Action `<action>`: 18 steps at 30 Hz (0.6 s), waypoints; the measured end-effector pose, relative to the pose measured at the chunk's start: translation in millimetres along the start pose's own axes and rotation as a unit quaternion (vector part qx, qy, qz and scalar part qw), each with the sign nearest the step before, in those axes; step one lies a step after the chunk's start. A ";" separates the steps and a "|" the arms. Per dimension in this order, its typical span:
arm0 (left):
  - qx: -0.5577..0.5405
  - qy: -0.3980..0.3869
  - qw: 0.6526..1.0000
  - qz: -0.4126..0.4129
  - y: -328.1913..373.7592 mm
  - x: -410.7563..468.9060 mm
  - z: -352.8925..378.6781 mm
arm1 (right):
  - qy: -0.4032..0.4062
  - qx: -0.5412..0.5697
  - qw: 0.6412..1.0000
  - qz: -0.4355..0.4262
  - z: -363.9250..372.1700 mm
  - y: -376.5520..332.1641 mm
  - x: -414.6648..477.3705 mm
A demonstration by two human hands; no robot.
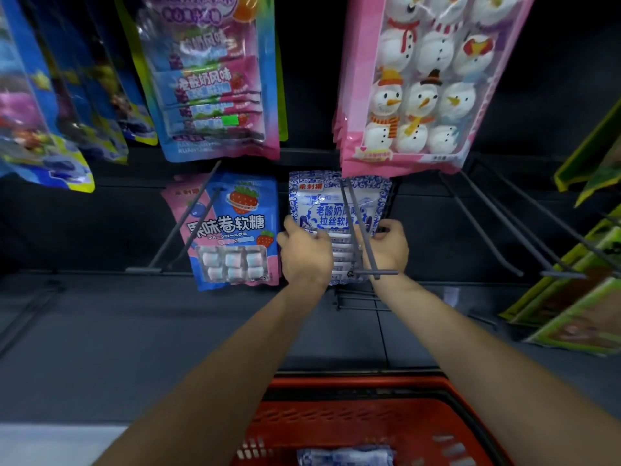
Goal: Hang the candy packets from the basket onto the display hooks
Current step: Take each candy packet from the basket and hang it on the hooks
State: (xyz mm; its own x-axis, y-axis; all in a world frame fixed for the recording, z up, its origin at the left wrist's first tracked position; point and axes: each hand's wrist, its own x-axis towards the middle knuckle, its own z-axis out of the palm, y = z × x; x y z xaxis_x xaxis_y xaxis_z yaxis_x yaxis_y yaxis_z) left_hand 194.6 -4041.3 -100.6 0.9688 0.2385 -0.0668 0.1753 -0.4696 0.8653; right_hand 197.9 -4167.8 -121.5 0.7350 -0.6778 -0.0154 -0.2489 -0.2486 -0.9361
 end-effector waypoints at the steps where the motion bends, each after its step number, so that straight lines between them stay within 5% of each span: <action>1: -0.009 0.000 1.000 -0.007 2.3 1.0 0.5 | 0.001 -0.008 1.000 -0.005 -0.3 -2.6 0.3; 18: -0.087 -0.056 0.995 0.004 -3.4 20.1 -1.5 | 0.037 -0.046 0.998 0.007 -2.3 -27.4 -0.9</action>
State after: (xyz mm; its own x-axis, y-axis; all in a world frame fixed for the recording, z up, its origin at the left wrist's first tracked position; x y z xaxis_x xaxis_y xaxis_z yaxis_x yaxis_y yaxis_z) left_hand 213.3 -4033.7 -104.2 0.9850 0.1356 -0.1065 0.1447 -0.3142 0.9383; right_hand 202.6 -4162.0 -95.0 0.6842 -0.7293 0.0011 -0.3171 -0.2989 -0.9001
